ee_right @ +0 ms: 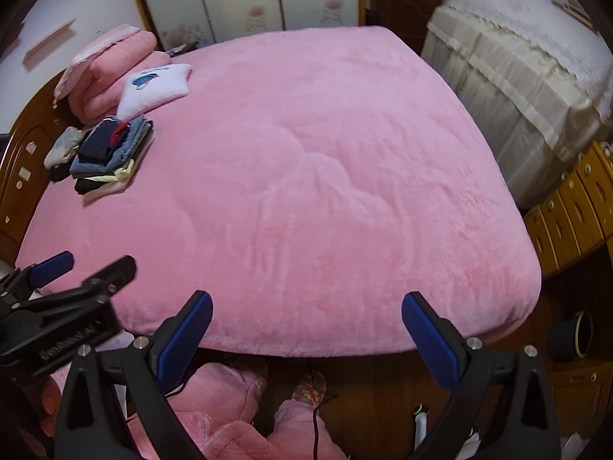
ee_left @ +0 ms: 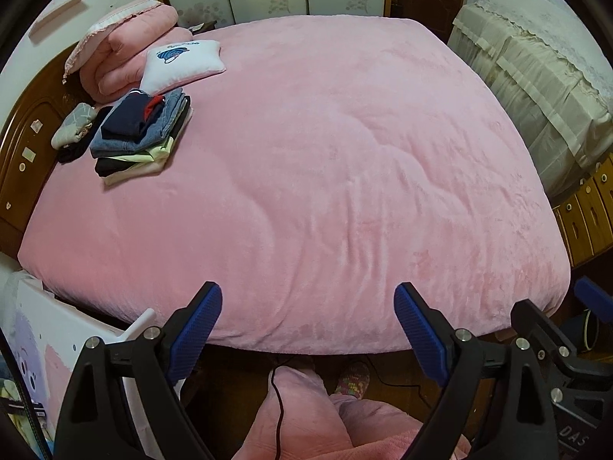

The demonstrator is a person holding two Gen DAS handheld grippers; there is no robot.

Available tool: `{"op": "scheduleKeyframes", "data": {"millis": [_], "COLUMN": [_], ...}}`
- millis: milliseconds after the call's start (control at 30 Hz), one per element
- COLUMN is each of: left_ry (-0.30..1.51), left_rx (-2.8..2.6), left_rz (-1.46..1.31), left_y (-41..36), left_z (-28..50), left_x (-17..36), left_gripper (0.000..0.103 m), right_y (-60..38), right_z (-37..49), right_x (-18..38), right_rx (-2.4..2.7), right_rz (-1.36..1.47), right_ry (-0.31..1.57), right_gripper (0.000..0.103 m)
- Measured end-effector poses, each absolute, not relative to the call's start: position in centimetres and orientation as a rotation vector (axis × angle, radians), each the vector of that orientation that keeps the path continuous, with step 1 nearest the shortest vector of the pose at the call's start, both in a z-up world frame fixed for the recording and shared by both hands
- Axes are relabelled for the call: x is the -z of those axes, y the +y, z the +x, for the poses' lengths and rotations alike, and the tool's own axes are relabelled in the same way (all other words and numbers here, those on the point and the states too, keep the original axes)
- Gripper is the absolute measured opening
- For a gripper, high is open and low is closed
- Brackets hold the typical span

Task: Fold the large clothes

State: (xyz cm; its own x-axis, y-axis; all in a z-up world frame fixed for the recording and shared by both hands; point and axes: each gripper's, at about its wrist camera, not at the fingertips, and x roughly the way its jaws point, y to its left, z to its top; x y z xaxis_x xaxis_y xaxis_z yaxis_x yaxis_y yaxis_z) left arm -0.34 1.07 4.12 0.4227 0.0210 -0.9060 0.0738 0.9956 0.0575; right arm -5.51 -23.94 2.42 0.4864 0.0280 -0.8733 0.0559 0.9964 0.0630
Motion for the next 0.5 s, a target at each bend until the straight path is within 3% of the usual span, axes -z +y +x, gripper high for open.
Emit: {"op": "scheduleKeyframes", "data": {"millis": [233, 500], "left_ry": [1.121, 1.091], "left_rx": [0.03, 0.045], "left_rz": [0.061, 0.053], "left_y": [2.0, 1.7], "left_z": [-0.9, -1.0], "left_x": [-4.3, -4.8], "left_gripper": [0.101, 0.102], "right_y": [-22.8, -23.3], "right_z": [-5.7, -5.4], "right_x": [-2.8, -2.8], "right_rx": [0.003, 0.026], "right_rz": [0.063, 0.097], "right_ry": [1.044, 1.043], "right_gripper": [0.103, 0.103]}}
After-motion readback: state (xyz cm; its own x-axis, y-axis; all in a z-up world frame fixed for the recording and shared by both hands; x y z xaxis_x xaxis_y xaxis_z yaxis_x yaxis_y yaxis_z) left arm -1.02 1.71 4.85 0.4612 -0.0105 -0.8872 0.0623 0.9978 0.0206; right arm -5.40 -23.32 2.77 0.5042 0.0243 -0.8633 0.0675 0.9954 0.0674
